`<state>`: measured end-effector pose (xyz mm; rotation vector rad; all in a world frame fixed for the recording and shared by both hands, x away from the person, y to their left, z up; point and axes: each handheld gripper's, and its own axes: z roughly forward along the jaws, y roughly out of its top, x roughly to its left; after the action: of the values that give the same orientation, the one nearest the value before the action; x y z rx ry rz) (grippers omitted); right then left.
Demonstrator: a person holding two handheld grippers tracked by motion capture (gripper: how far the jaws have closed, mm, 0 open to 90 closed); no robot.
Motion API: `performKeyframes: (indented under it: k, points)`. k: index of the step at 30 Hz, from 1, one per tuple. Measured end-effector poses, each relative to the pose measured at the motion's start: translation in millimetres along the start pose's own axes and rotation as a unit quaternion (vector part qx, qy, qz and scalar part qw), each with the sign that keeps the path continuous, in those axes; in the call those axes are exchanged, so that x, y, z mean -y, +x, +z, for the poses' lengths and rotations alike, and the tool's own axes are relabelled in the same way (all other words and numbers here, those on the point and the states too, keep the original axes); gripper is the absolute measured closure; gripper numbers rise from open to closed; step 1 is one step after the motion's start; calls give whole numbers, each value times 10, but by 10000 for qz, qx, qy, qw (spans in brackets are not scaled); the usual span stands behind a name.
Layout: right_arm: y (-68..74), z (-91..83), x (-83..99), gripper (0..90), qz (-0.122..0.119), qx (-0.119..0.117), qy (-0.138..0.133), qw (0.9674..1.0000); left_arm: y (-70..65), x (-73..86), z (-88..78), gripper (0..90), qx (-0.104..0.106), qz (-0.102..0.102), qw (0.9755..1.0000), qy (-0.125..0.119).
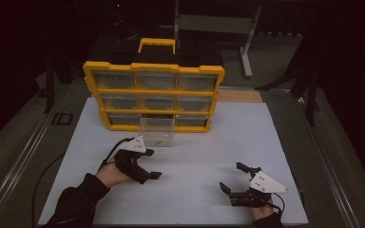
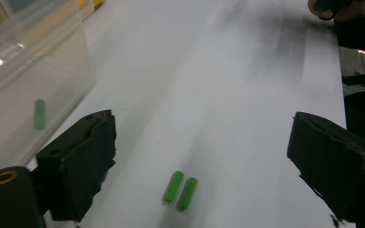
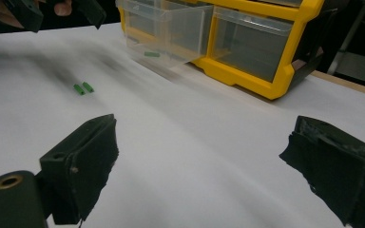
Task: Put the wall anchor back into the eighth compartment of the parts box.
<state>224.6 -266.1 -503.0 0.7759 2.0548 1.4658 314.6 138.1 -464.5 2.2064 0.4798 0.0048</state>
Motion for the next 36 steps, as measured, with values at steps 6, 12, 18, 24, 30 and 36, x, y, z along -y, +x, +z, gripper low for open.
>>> performKeyframes:
  k: [6,12,18,24,30,36]
  points:
    - [0,4,3,90,21,-1,8,10000,38,115,81,144,32,-78,9999,-76]
    - [4,6,2,90,7,-14,14,10000,73,221,135,241,-54,45,10000,69]
    - [3,11,6,90,16,-24,31,10000,133,318,195,373,-107,-56,9998,184]
    - [-3,12,9,90,29,-14,43,10000,155,364,276,504,-243,-63,9992,302]
    - [-3,12,9,90,31,-17,44,10000,172,386,316,593,-223,-68,9991,346]
    - [-6,14,10,90,26,-10,47,10000,178,405,353,674,-142,-47,9988,476]
